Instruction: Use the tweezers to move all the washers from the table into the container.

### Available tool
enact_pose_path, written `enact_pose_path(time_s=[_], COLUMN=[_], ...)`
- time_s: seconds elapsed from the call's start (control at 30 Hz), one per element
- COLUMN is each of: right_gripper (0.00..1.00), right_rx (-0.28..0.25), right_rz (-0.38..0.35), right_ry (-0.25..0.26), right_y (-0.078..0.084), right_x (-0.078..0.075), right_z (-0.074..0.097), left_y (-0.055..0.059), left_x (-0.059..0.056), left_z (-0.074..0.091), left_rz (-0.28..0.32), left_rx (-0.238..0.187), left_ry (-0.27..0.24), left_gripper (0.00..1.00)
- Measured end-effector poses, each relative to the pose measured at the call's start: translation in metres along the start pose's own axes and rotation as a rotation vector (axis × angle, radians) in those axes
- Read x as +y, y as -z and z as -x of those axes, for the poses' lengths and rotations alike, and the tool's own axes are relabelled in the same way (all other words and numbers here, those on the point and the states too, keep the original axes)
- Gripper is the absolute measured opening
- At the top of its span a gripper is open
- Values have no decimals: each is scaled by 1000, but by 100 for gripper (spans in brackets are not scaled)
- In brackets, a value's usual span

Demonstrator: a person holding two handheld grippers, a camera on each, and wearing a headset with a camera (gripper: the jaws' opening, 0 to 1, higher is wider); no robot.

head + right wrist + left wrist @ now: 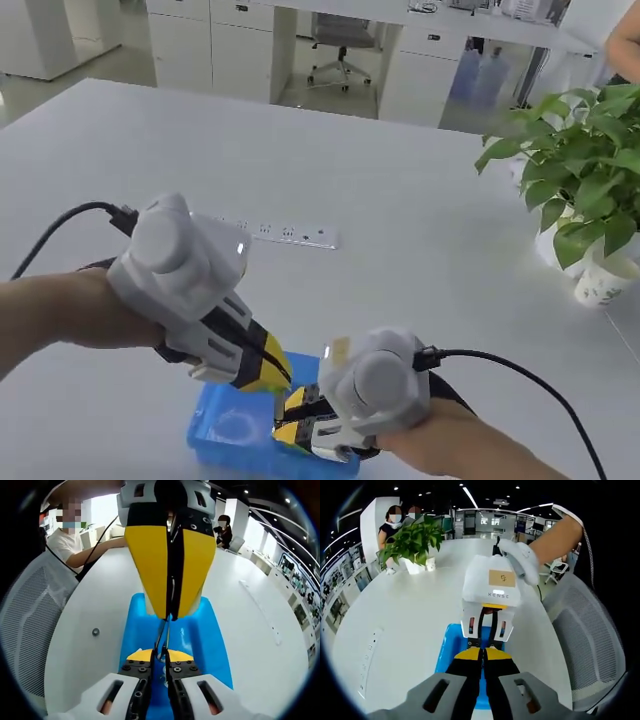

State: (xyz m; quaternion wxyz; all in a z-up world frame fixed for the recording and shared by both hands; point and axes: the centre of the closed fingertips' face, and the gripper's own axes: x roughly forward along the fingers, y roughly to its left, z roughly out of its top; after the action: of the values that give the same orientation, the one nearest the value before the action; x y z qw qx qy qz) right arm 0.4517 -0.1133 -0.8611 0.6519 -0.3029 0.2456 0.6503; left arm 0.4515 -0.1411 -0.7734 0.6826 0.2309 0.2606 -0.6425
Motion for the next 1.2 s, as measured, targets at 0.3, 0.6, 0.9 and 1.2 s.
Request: enact_pose_path(time_s=[0.3,0.6,0.9,1.2], right_gripper=[11,11,11,11], right_rx=[6,-7,-29,-45], right_rz=[7,4,-5,7], right_ry=[3,14,32,55], right_y=[1,-1,-5,-13], right_x=[-1,0,1,-2], right_z=[-1,3,9,17], left_y=[0,-3,-8,-17], left_x=[0,-1,-4,-3], left_z=[0,2,6,14], left_rz=[3,-1,-14,-22], left_rx=[-7,-12,-13,-19], left_ry=[-3,-5,-8,-21], left_gripper=[4,4,4,4])
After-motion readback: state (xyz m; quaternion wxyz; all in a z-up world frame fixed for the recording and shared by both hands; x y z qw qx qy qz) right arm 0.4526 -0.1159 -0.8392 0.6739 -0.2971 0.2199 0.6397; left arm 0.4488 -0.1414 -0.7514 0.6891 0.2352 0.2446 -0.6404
